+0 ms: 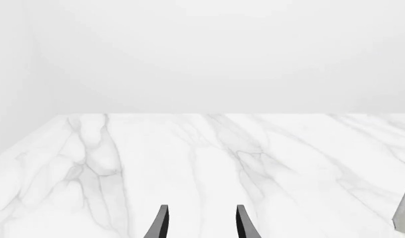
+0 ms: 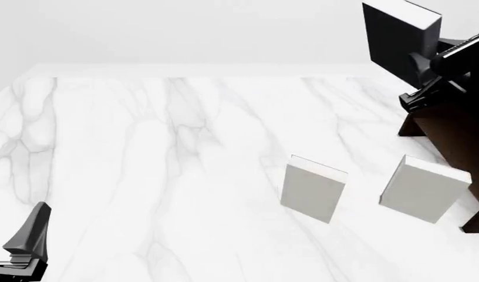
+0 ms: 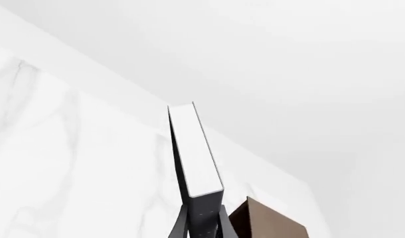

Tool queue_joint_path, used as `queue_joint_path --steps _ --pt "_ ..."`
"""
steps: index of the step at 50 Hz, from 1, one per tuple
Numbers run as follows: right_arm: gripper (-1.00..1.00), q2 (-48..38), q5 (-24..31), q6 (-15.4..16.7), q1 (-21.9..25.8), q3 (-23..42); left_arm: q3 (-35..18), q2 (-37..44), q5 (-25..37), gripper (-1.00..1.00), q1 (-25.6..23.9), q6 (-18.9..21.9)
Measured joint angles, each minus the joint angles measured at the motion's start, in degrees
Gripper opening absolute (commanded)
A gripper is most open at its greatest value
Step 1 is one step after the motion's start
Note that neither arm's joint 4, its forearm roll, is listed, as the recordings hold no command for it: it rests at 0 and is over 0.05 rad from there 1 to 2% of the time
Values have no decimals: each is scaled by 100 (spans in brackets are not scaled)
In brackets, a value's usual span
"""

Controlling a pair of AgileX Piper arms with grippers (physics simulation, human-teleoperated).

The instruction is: Pick up the book on the left and place it on top of the shelf.

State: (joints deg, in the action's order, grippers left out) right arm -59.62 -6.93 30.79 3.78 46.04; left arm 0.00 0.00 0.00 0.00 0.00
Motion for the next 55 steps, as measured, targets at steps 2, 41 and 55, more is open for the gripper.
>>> queue_joint_path --steps 2,41,55 --pt "-100 48 32 16 -47 -8 0 0 0 100 0 0" --pt "-100 549 471 401 -804 17 0 0 0 100 0 0" --pt "-100 756 678 589 -1129 32 0 0 0 100 0 0"
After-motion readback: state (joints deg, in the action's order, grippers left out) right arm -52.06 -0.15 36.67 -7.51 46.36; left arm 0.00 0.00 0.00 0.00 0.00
